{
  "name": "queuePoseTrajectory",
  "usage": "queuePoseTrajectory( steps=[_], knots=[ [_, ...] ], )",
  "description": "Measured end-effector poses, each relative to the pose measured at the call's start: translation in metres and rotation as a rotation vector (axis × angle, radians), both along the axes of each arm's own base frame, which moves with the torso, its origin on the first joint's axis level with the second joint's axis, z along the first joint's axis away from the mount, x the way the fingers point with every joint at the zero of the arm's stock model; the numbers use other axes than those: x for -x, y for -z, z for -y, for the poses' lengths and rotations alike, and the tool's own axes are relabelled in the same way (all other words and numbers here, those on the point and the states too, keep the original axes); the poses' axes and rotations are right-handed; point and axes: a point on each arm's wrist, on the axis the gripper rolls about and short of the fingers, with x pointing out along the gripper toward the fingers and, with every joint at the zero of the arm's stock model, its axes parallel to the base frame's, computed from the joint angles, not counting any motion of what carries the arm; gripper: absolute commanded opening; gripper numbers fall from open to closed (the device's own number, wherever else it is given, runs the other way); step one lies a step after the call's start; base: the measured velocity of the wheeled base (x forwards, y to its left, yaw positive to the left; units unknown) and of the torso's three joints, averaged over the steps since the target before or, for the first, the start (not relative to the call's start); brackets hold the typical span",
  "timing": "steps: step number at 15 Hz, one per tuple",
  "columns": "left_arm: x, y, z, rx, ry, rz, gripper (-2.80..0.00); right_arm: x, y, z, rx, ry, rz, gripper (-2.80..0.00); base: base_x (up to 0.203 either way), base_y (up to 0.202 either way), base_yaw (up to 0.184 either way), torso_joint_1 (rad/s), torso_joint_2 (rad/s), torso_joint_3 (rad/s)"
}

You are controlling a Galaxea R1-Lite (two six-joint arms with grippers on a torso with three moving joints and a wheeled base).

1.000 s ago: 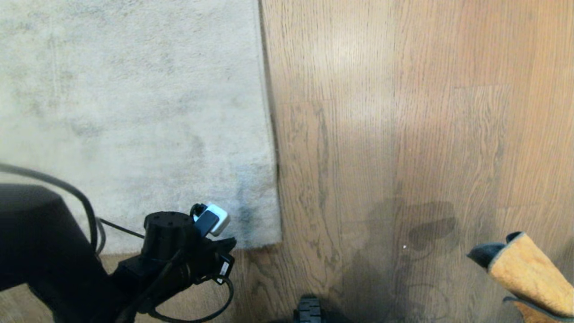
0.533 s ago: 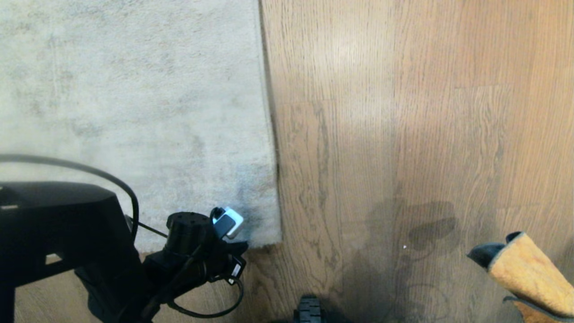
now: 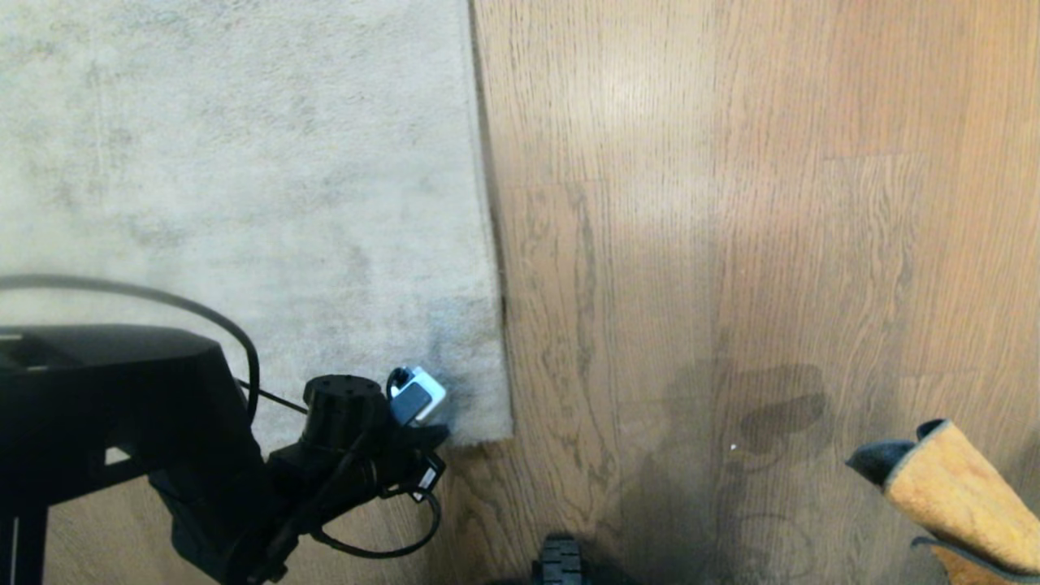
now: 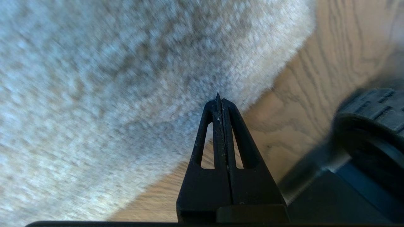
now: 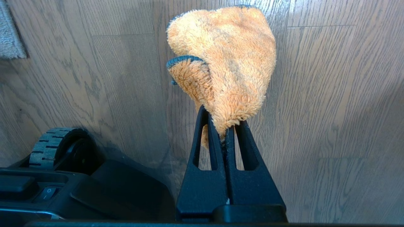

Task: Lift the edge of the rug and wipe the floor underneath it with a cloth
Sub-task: Lay down the carpet

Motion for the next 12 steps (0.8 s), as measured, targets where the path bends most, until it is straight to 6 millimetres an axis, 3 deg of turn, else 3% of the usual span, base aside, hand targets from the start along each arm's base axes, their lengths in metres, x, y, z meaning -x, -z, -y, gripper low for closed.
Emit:
queuePoseTrajectory(
  steps=[8, 12],
  knots=[
    [-0.003, -0.005, -0.002, -0.006, 0.0, 0.03, -2.8, 0.0, 0.0, 0.0, 0.0, 0.0, 0.0, -2.8, 0.0, 0.0, 0.0, 0.0, 0.0, 0.0],
    [0.001, -0.024, -0.004, 0.02, -0.012, 0.083, -2.8, 0.0, 0.0, 0.0, 0.0, 0.0, 0.0, -2.8, 0.0, 0.0, 0.0, 0.0, 0.0, 0.0]
  ],
)
